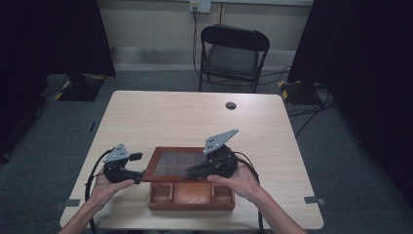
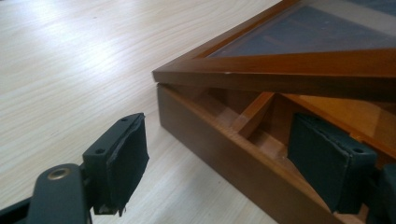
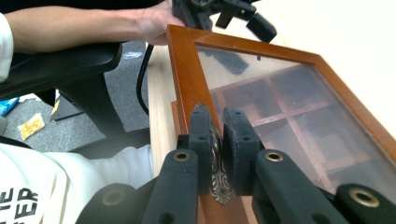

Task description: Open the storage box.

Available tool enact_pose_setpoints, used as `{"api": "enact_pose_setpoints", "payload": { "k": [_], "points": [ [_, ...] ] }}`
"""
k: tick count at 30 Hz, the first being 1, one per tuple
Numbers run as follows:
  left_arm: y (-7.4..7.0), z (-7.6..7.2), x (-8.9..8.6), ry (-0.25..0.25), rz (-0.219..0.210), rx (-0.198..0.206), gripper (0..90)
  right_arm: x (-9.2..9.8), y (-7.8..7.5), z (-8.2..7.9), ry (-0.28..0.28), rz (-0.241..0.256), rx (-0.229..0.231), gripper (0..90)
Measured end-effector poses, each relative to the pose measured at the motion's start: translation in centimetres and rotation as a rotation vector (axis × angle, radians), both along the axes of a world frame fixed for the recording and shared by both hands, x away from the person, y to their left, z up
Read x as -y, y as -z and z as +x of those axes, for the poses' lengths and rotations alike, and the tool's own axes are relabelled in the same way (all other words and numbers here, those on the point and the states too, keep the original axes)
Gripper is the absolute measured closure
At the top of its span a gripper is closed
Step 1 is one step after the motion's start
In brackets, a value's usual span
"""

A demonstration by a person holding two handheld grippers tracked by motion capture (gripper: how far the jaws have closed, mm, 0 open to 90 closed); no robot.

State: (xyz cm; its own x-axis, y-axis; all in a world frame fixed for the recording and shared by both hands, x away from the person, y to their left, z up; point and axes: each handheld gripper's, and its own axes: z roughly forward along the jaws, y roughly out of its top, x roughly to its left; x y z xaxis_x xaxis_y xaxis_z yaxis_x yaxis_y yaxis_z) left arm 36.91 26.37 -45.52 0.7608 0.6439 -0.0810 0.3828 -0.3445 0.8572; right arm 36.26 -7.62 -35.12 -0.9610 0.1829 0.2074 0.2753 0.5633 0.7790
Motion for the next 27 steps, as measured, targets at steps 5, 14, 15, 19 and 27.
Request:
{"api": "enact_pose_setpoints", "payload": {
  "k": [5,14,15,19,27],
  "points": [
    [-0.4,-0.2,0.5,0.012,-0.021,0.029,21.4,0.0,-0.5,0.3,0.002,-0.001,0.008,83.0],
    [-1.1,-0.5,1.5,0.029,-0.053,0.070,29.3,-0.1,-0.7,0.5,0.000,-0.012,0.001,82.8],
    [-1.2,-0.5,1.5,0.031,-0.060,0.075,30.8,-0.1,-0.7,0.5,0.001,-0.015,0.000,82.8],
    [-1.3,-0.6,1.6,0.043,-0.069,0.074,34.9,-0.2,-0.7,0.4,0.003,-0.018,0.003,82.8],
    [-1.5,-0.7,1.8,0.045,-0.072,0.077,38.4,0.6,-0.9,0.2,0.036,-0.004,-0.001,62.8]
  ]
}}
